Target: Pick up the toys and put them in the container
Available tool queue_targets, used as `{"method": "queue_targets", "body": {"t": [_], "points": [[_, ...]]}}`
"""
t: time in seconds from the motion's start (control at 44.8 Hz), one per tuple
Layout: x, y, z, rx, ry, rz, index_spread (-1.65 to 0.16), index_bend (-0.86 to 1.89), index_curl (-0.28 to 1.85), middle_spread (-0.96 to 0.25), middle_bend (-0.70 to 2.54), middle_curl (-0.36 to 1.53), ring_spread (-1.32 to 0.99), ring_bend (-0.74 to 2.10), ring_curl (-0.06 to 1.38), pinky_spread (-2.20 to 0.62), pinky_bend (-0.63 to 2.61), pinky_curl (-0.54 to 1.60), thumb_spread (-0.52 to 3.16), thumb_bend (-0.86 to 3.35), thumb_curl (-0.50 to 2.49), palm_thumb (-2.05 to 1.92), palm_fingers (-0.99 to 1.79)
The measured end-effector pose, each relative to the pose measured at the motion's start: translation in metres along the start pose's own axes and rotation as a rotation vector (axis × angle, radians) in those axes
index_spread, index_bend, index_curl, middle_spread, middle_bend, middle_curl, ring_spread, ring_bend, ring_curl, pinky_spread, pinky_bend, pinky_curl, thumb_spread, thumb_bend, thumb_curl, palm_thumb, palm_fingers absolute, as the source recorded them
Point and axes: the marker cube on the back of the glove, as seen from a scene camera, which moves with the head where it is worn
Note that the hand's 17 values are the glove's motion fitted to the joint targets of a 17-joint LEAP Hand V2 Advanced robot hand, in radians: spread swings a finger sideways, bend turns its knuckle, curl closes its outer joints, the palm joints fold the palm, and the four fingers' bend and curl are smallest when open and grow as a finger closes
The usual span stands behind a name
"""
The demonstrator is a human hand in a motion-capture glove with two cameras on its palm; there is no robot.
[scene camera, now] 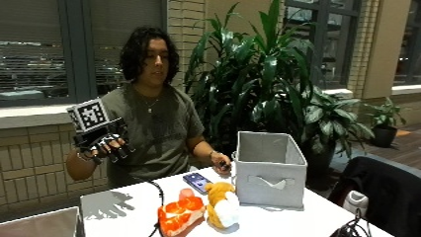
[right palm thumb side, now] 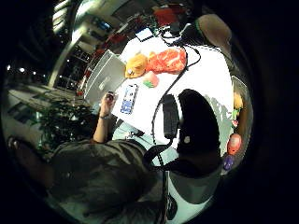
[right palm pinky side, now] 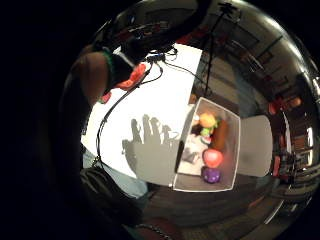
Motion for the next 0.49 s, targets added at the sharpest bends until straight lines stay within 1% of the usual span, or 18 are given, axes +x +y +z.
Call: {"method": "queue_targets", "body": {"t": [0.022,0.112,0.223,0.357,0.491], "points": [[0.0,0.0,0.0,-0.001,-0.001,-0.001,-0.14,0.24,0.04,-0.06,0.2,0.02,-0.11,0.38,0.04,-0.02,0.45,0.08,0.45,0.08,0.0,0.09,0.66],[-0.004,-0.005,0.003,-0.011,-0.009,-0.016,-0.22,0.23,0.11,-0.1,0.18,0.05,-0.17,0.44,0.11,-0.04,0.51,0.16,0.81,0.11,0.02,0.1,0.61],[-0.011,-0.016,0.009,-0.026,-0.022,-0.03,-0.29,0.21,0.14,-0.12,0.18,0.07,-0.23,0.48,0.14,-0.05,0.54,0.2,1.12,0.13,0.05,0.09,0.58],[-0.02,-0.033,0.014,-0.05,-0.021,-0.047,-0.33,0.19,0.17,-0.14,0.19,0.1,-0.27,0.5,0.16,-0.06,0.57,0.23,1.35,0.14,0.09,0.08,0.56],[-0.028,-0.062,0.024,-0.052,-0.035,-0.069,-0.35,0.19,0.19,-0.15,0.19,0.13,-0.3,0.52,0.17,-0.06,0.58,0.24,1.48,0.15,0.12,0.06,0.54]]}}
